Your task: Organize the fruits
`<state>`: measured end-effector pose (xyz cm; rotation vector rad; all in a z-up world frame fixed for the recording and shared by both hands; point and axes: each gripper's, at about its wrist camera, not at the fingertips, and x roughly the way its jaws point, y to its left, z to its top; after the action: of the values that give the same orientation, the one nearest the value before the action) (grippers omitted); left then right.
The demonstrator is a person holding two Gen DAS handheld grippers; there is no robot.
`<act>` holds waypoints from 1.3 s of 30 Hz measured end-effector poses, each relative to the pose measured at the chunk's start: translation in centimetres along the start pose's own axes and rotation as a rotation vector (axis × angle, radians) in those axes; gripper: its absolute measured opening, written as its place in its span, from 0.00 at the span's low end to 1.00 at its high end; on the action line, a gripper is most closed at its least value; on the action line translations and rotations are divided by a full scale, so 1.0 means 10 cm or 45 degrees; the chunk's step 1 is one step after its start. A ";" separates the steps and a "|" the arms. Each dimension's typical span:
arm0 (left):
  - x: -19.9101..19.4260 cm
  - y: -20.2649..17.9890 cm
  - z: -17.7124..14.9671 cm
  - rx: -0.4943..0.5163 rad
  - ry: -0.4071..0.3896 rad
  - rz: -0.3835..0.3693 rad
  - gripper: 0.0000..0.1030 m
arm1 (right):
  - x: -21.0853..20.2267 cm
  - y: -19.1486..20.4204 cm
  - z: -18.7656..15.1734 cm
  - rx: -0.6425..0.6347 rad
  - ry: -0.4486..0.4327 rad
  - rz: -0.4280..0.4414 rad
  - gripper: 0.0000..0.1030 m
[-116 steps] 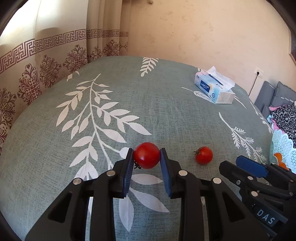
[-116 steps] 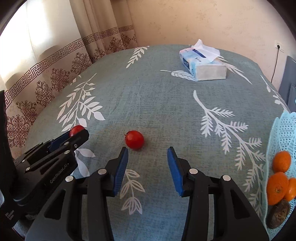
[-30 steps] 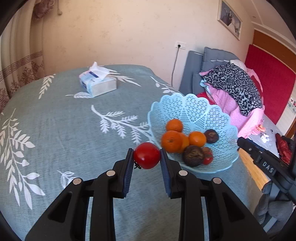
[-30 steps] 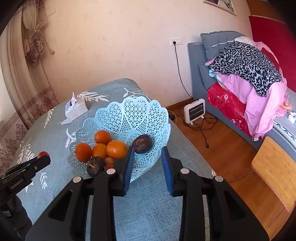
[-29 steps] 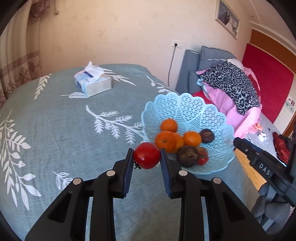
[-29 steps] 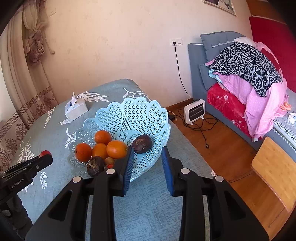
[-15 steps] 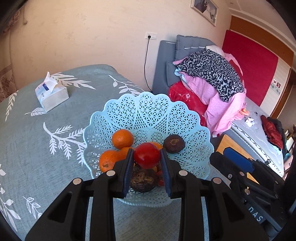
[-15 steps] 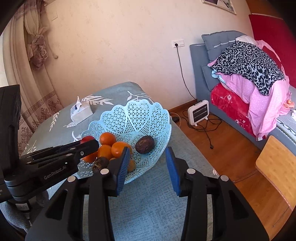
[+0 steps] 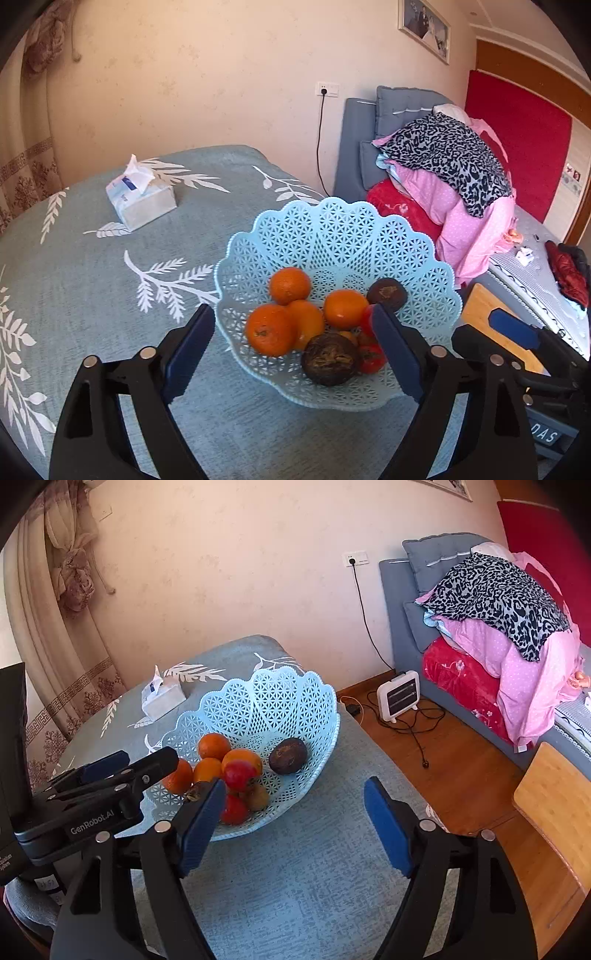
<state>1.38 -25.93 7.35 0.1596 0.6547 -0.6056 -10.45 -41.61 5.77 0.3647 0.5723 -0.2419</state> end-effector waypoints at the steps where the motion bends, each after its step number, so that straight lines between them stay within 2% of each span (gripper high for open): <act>1: -0.02 0.01 -0.02 0.006 -0.006 0.025 0.89 | 0.01 0.01 0.00 -0.004 0.006 0.007 0.80; 5: -0.10 0.05 -0.08 0.027 -0.018 0.121 0.92 | 0.02 0.08 -0.02 -0.041 0.024 0.005 0.83; 12: -0.23 0.12 -0.15 0.040 -0.043 0.226 0.92 | 0.03 0.12 -0.06 -0.069 0.042 0.009 0.84; 22: -0.37 0.09 -0.19 0.083 -0.091 0.289 0.92 | -0.03 0.22 -0.09 -0.127 -0.023 -0.004 0.97; 28: -0.37 0.12 -0.22 0.084 -0.094 0.288 0.92 | -0.03 0.31 -0.13 -0.230 -0.052 -0.114 0.97; 36: -0.40 0.15 -0.25 0.116 -0.128 0.349 0.92 | -0.04 0.47 -0.17 -0.322 -0.063 -0.101 0.97; 39: -0.42 0.16 -0.26 0.132 -0.139 0.361 0.92 | -0.03 0.52 -0.20 -0.362 -0.068 -0.132 0.97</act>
<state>-1.70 -21.75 7.85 0.3089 0.4842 -0.3722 -9.96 -36.02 5.79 0.0532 0.5651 -0.2647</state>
